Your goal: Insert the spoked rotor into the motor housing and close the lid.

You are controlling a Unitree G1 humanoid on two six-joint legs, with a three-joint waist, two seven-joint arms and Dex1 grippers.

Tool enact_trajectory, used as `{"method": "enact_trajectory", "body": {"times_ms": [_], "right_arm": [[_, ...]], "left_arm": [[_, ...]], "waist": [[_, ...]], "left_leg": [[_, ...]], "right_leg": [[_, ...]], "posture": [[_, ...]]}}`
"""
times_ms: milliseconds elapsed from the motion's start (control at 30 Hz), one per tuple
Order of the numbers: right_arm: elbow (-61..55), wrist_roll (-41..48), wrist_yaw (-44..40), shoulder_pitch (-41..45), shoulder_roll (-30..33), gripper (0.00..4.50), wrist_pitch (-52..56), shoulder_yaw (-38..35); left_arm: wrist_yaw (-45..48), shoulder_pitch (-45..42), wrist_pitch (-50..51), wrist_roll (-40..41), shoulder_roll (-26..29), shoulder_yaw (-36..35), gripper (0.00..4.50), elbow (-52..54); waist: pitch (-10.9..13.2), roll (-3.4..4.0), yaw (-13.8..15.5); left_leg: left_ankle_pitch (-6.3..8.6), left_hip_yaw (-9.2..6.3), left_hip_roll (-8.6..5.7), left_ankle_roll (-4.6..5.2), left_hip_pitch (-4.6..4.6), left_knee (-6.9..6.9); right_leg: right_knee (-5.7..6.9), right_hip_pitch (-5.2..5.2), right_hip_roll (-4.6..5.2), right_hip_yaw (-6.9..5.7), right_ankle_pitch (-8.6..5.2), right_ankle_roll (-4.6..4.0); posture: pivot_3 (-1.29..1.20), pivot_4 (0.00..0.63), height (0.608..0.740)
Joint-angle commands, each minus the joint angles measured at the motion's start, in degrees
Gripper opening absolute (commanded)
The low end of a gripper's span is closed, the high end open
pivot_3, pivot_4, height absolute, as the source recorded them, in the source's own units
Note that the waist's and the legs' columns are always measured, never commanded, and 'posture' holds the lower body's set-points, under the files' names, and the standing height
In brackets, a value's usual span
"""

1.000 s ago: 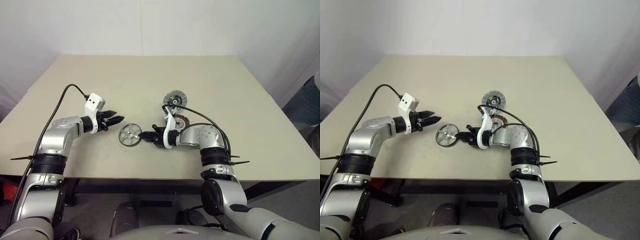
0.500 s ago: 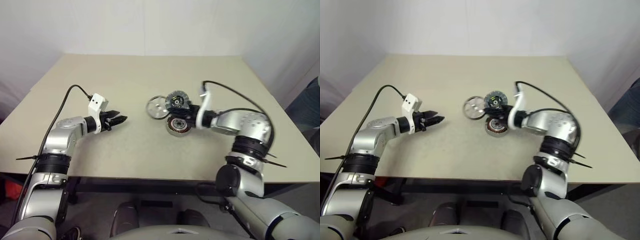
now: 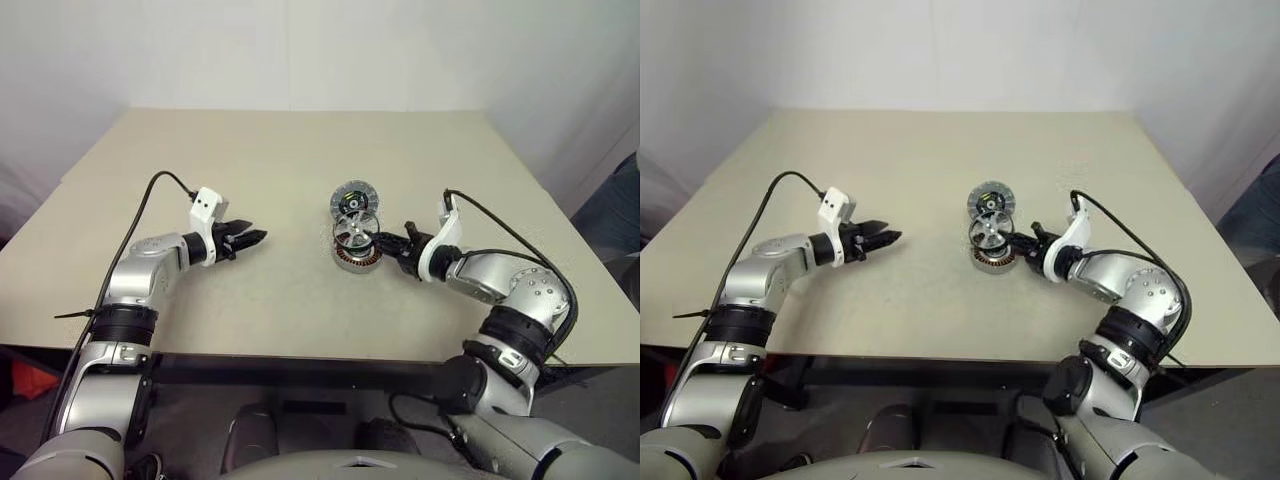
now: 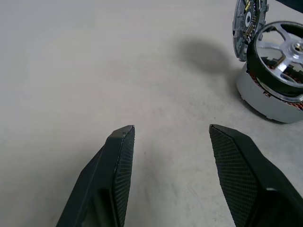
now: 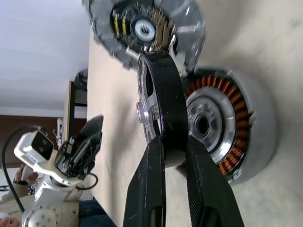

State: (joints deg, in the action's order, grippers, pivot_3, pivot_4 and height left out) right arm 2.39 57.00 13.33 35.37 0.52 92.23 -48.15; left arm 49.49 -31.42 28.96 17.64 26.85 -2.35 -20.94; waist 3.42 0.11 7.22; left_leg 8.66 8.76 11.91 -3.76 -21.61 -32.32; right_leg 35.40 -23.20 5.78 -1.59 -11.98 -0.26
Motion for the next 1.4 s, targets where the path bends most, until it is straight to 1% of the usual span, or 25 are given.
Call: {"method": "enact_trajectory", "body": {"times_ms": [33, 100, 167, 333, 600, 867, 1167, 1233, 1267, 1400], "right_arm": [[-2.61, 3.99, 2.75, -0.22, -0.44, 0.28, 0.27, -0.07], [-2.43, 4.74, 3.65, -0.51, -0.44, 0.28, 0.27, -0.11], [-2.28, 5.54, 4.43, -0.71, -0.28, 0.28, 0.27, -0.12], [-2.11, 6.86, 6.12, -1.78, 0.25, 0.28, 0.27, -0.23], [-3.95, 11.81, 10.58, -4.22, -1.39, 0.28, 0.27, 0.55], [-2.79, 11.47, 10.99, -5.8, -1.45, 0.28, -0.37, 1.08], [-1.24, 11.02, 11.52, -4.65, -1.11, 0.28, -2.92, 2.53], [-1.68, 11.22, 10.88, -4.55, -0.51, 1.0, -3.18, 3.4], [-2.03, 11.65, 10.59, -4.44, -0.34, 1.19, -3.17, 3.7], [-3.05, 14.26, 10.16, -3.98, 0.14, 1.19, -3.41, 4.09]], "left_arm": [[0.27, -1.25, -1.27, -0.14, 0.93, -0.54, 2.66, 0.35], [0.28, -1.18, -1.3, -0.26, 1.17, -0.49, 2.66, 0.44], [0.34, -1.18, -1.28, -0.26, 1.37, -0.54, 2.66, 0.48], [0.31, -1.1, -1.27, -0.22, 1.63, -0.62, 2.66, 0.62], [0.26, -1.16, -1.34, -0.23, 1.5, -0.31, 2.66, 0.47], [0.37, -1.23, -1.43, -0.21, 1.42, -0.09, 2.66, 0.4], [0.27, -0.78, -1.34, -0.17, 1.42, -0.08, 2.66, 0.91], [0.27, -0.67, -1.3, -0.14, 1.4, -0.08, 2.66, 0.99], [0.26, -0.61, -1.28, -0.14, 1.39, -0.07, 2.66, 1.03], [0.13, -0.21, -1.3, -0.2, 1.25, 0.06, 2.66, 1.23]], "waist": [[0.0, 0.01, -0.01], [0.0, 0.01, -0.01], [0.0, 0.01, -0.01], [0.0, 0.01, 0.01], [0.0, 0.01, 0.01], [-0.01, 0.02, 0.01], [-0.02, 0.02, -0.03], [-0.02, 0.02, -0.02], [-0.02, 0.02, -0.01], [-0.02, 0.02, -0.03]], "left_leg": [[0.0, 0.0, -0.01, 0.0, 0.0, 0.0], [0.0, 0.0, 0.0, 0.0, 0.0, 0.0], [-0.01, 0.0, 0.0, -0.01, 0.01, 0.01], [-0.01, -0.01, 0.0, -0.02, 0.01, 0.01], [-0.01, -0.01, 0.0, -0.02, 0.02, 0.01], [-0.01, -0.01, 0.0, -0.03, 0.04, 0.02], [-0.02, -0.01, 0.0, -0.04, 0.06, 0.02], [-0.02, -0.01, -0.01, -0.05, 0.06, 0.02], [-0.03, -0.01, -0.01, -0.05, 0.06, 0.02], [-0.03, -0.01, 0.0, -0.05, 0.05, 0.02]], "right_leg": [[0.0, 0.0, 0.01, 0.0, -0.02, 0.03], [0.0, 0.0, 0.01, 0.0, -0.16, 0.27], [0.0, 0.0, 0.0, 0.0, -0.19, 0.32], [0.0, 0.0, 0.01, 0.0, -0.2, 0.35], [0.01, 0.0, 0.01, 0.0, -0.2, 0.36], [0.01, 0.0, 0.01, 0.01, -0.21, 0.38], [0.01, 0.01, 0.01, 0.02, -0.21, 0.4], [0.01, 0.01, 0.01, 0.01, -0.21, 0.4], [0.01, 0.01, 0.01, 0.02, -0.21, 0.4], [0.01, 0.0, 0.0, 0.02, -0.21, 0.4]], "posture": [[0.0, 0.0, 0.74], [0.0, 0.0, 0.74], [0.0, 0.0, 0.74], [0.0, 0.0, 0.74], [0.0, 0.0, 0.74], [0.0, 0.0, 0.74], [0.0, 0.0, 0.74], [0.0, 0.0, 0.74], [0.0, 0.0, 0.74], [0.0, 0.0, 0.74]]}}
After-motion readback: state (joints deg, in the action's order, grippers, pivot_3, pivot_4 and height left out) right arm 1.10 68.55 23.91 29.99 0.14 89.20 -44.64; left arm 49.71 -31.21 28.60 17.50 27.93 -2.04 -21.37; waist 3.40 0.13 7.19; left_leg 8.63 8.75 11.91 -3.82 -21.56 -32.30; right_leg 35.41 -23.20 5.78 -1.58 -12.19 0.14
